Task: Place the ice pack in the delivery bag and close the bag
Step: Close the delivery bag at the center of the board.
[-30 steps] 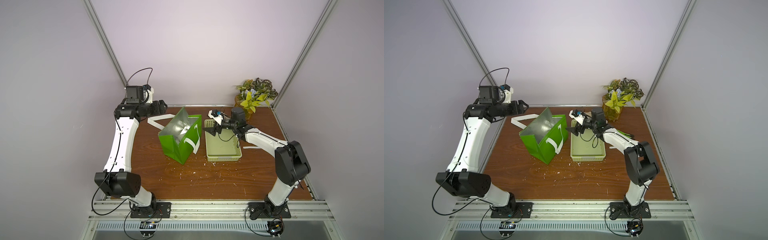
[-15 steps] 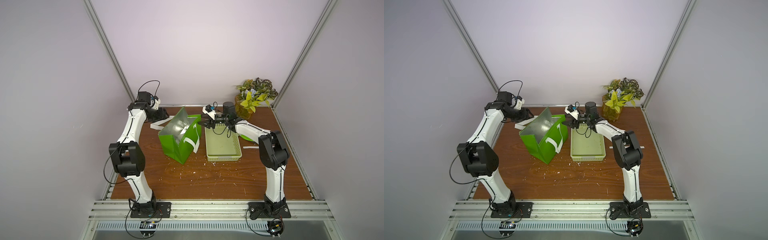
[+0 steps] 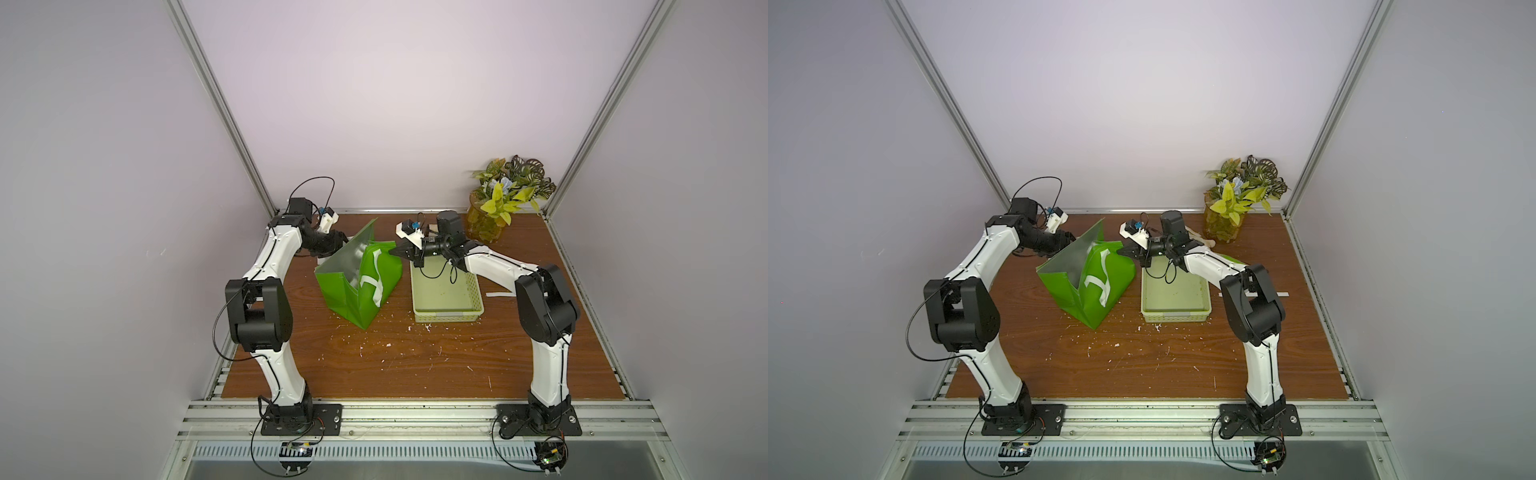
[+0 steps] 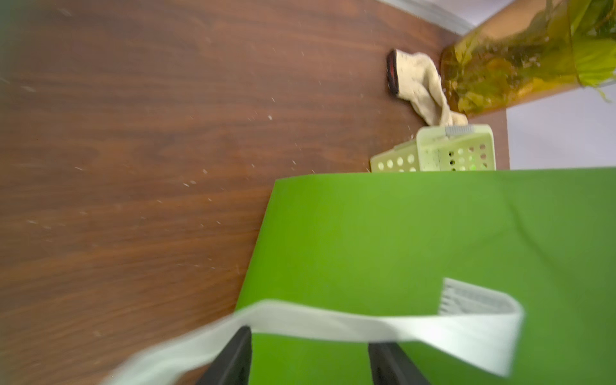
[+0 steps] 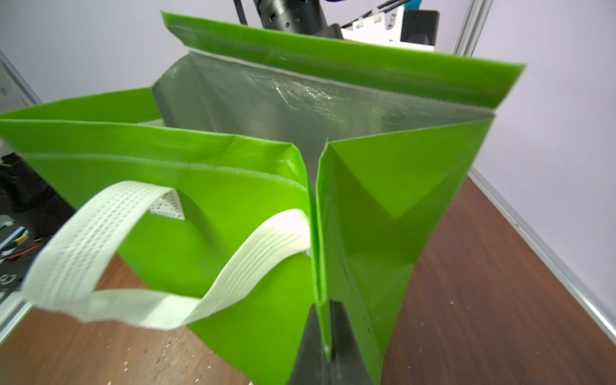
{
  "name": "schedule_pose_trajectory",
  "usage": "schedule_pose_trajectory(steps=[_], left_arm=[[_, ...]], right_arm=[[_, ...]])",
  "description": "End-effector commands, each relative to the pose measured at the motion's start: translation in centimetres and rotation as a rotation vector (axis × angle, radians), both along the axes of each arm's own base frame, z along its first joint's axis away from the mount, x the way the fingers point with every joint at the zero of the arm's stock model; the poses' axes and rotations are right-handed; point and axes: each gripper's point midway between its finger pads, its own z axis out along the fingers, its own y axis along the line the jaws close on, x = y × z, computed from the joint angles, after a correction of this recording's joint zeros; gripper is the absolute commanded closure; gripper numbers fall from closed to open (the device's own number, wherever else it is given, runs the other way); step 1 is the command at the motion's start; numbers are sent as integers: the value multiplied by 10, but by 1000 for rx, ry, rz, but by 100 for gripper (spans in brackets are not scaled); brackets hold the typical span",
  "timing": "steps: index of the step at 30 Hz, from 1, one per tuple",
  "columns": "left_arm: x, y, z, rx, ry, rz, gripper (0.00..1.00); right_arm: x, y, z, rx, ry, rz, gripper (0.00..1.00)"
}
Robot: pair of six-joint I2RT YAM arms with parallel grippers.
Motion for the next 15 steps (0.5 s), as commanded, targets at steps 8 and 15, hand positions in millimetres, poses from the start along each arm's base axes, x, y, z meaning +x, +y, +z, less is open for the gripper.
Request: schedule_pose_trajectory(steps=[8,15], left_arm=[[-16,-43,20,-130,-83,-166,41],[-16,-51,21,-160,-83,-196,41]], right_arm=[[-29,-8,40,84,-38,-38,100],[0,-24,28,88,-30,-66,50]])
